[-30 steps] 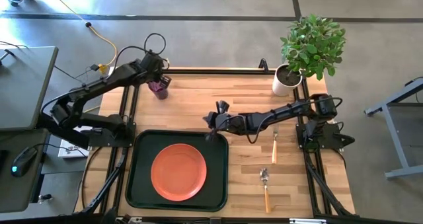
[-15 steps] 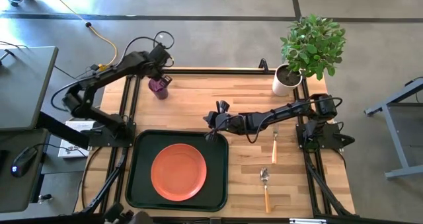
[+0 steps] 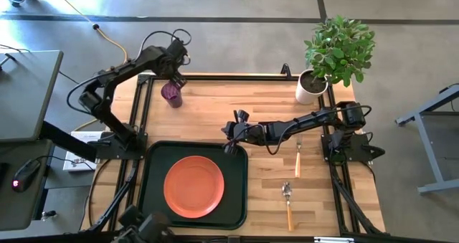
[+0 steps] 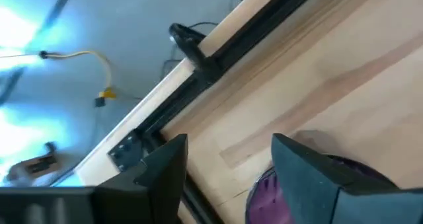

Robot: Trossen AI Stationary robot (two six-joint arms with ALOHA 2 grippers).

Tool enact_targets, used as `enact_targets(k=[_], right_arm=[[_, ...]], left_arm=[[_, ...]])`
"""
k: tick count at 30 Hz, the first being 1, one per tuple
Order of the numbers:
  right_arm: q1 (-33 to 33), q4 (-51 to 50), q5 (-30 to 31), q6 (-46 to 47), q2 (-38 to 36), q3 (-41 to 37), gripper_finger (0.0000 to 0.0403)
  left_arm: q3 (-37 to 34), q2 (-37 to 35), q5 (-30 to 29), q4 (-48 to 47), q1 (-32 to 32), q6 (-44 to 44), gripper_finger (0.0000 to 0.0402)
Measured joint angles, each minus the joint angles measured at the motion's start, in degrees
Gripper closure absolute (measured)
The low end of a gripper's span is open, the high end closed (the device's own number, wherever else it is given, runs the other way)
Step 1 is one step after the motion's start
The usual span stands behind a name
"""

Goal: Pick and place plate/cup/fork/spoon on tray
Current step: Put the violet glass on the black serving tray to the top left of the orange plate

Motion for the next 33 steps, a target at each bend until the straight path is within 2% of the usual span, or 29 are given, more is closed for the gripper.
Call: enact_targets(k=[3, 5, 11, 17, 22, 27, 33], right_arm=[[0.0, -0.01, 0.0, 0.01, 0.0, 0.0, 0.0402], [0.0, -0.03, 0.0, 0.01, 0.0, 0.0, 0.0402], [0.0, -0.01, 0.02, 0.03, 0.0, 0.0, 0.0402], [0.0, -0.01, 0.02, 0.03, -0.02, 0.0, 0.0402], [0.0, -0.01, 0.05, 0.03, -0.02, 0.0, 0.0402], [0.02, -0.28, 0.07, 0.03, -0.02, 0.0, 0.0402], [0.02, -1.04, 2.34, 0.03, -0.04, 0.0, 0.0402]], left_arm=[[0.46, 0.0, 6.45, -2.78, 2.08, 2.17, 0.0192], [0.38, 0.0, 8.62, -4.55, 3.31, 2.95, 0.0195], [-0.17, -0.02, 9.15, -5.35, 6.24, 2.86, 0.0197], [-0.17, 0.24, 14.02, -5.46, 7.64, 2.64, 0.0198], [-0.17, 2.3, 14.46, -5.61, 7.74, 1.75, 0.0202], [-0.17, 5.99, 14.44, -6.31, 7.74, 1.24, 0.0232], [-0.2, 8.79, 12.99, -6.03, 7.7, 0.63, 0.0297]])
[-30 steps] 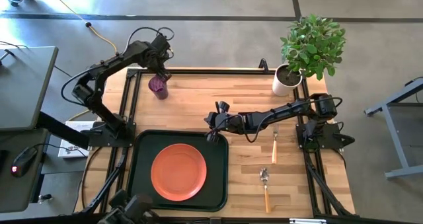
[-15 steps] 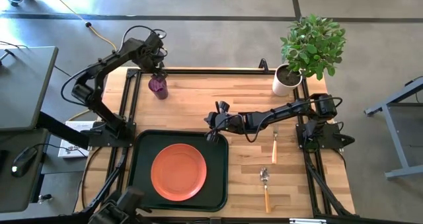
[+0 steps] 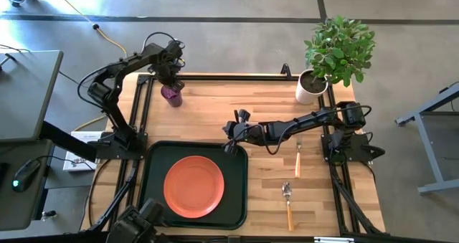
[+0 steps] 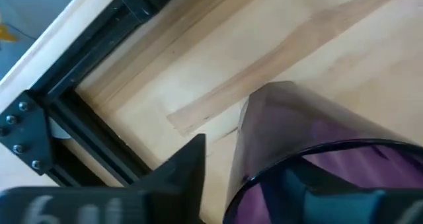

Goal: Pick and place plate/cup/fork/spoon on tray
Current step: Put the violet glass on the black serving tray to the top left of the orange plate

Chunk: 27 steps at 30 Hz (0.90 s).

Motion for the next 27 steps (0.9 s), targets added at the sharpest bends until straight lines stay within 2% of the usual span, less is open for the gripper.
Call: enact_targets(k=[4, 9, 16, 27], right_arm=[[-0.01, -0.3, 0.74, 0.58, 0.0, 0.0, 0.0402], [0.0, -0.98, 0.76, 0.75, 0.0, 0.0, 0.0402], [0.0, -1.0, 4.31, 0.9, 0.0, 0.0, 0.0402], [0.0, -0.76, 5.36, 0.91, 0.0, 0.0, 0.0402]], left_arm=[[0.0, -0.19, -3.15, -0.13, -0.29, -0.39, 0.0343], [0.0, -3.27, -3.59, -3.03, -1.28, -2.56, 0.0391], [-0.02, -12.77, -6.27, -7.46, -8.61, -6.85, 0.0389], [-0.02, -27.72, -6.61, -16.86, -27.6, -20.65, 0.0394]])
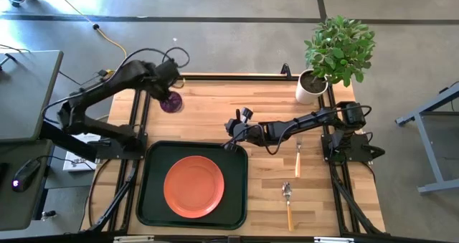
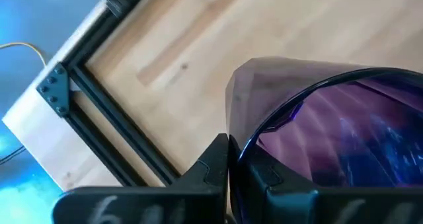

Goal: Pick and place plate/cup/fork/spoon on tray
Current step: Put the violet glass on the black serving tray to the top left of the orange plate

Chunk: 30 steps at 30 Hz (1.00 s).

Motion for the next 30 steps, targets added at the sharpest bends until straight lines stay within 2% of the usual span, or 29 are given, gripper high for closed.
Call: enact_targets(k=[3, 6, 11, 17, 30], right_arm=[[0.0, -0.2, 0.2, -0.49, 0.0, 0.0, 0.0402], [0.13, -0.86, 2.19, -1.0, 0.0, 0.0, 0.0402], [0.42, -2.45, 5.59, -0.93, 0.0, 0.0, 0.0402], [0.92, -2.07, 5.57, -1.43, 0.0, -0.02, 0.0402], [0.72, -1.75, 5.37, -0.91, 0.0, -0.02, 0.0402]], left_arm=[[-0.14, -2.87, -1.25, -2.69, -5.42, -5.13, 0.0393], [-3.06, -6.19, -2.69, -0.22, -11.34, -10.02, 0.0393], [-10.61, -9.4, 0.07, 1.01, -19.42, -18.01, 0.0394], [-18.59, -10.8, 1.35, 0.95, -26.44, -26.83, 0.0395], [-26.05, -10.87, 17.26, 2.14, -31.75, -28.43, 0.0396]])
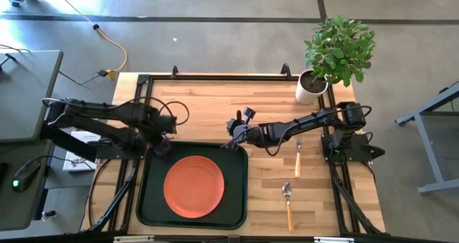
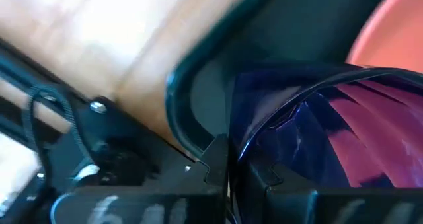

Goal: Pick and place plate/cup/fork/spoon on tray
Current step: Put the violet glass on the black serving tray to the top left of the orange plate

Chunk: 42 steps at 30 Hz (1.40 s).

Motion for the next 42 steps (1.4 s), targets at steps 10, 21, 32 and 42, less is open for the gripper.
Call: enact_targets(k=[10, 21, 32, 42], right_arm=[[0.31, -0.28, -0.28, -0.02, 0.0, 0.0, 0.0402], [-0.08, -0.26, -4.37, -0.18, -0.02, 0.0, 0.0402], [-0.37, -0.13, -5.4, 0.0, -0.02, 0.0, 0.0349], [-0.37, -1.63, -5.72, 2.11, -0.02, 0.0, 0.0263]], left_arm=[[-7.18, -0.25, 0.83, 6.6, -1.59, 1.24, 0.0396], [-6.58, -0.04, -3.36, 6.87, -1.69, 3.27, 0.0335], [-5.67, -0.13, -4.09, 5.89, -1.67, 4.56, 0.0259], [6.93, -0.17, -17.33, -2.62, -1.67, 5.68, 0.0245]])
